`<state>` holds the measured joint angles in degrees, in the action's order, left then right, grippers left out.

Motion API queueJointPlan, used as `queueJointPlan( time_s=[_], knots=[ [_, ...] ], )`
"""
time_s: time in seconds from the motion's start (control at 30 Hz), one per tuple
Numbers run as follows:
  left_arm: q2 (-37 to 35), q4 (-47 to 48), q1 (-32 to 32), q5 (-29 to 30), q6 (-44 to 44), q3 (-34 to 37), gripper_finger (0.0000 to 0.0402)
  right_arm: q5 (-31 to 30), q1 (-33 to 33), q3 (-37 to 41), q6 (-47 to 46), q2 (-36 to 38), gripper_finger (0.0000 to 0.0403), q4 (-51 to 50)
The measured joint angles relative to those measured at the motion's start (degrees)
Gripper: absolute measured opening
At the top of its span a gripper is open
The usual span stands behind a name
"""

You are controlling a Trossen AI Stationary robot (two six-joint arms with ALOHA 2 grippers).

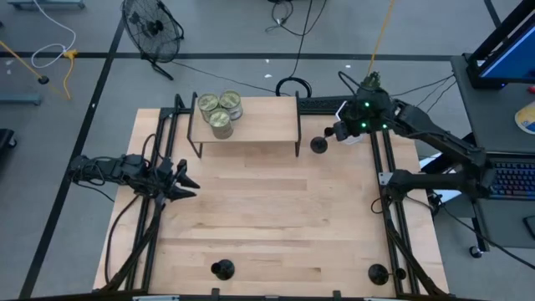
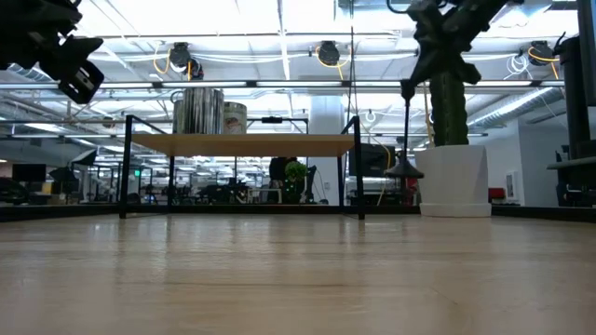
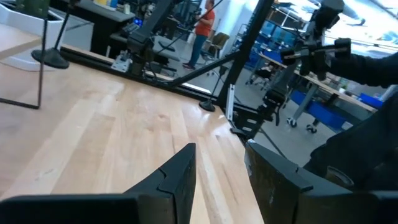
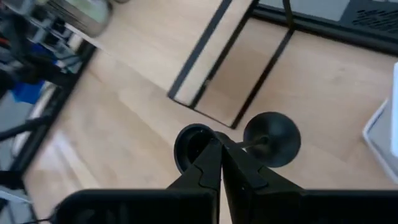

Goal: Pick & Place candle stick holders
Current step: Put the top black candle holder on the shelf

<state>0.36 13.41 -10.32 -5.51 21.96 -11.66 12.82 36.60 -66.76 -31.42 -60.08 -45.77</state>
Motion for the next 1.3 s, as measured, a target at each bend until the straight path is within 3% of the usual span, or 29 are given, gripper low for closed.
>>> queueJointPlan(
  time_s=[0.37, 0.73, 1.07, 1.3],
  knots=[
    [0.0, 0.0, 0.0, -3.7, 0.8, 0.0, 0.0143, 2.8, -0.9, -8.9, -2.5, 2.1, 0.0000, -10.7],
    [0.0, 0.0, 0.0, -2.1, 0.3, 0.0, 0.0143, 11.3, -1.1, -17.4, -2.0, 0.7, 0.0000, -9.6],
    [0.0, 0.0, 0.0, 0.0, 0.3, 0.0, 0.0143, 14.9, -0.6, -20.3, 0.4, -1.5, 0.0000, 4.3],
    [0.0, 0.0, 0.0, 0.1, 0.8, 0.0, 0.0143, 22.4, 2.6, -20.3, -1.6, -8.6, 0.0000, 12.4]
  ],
)
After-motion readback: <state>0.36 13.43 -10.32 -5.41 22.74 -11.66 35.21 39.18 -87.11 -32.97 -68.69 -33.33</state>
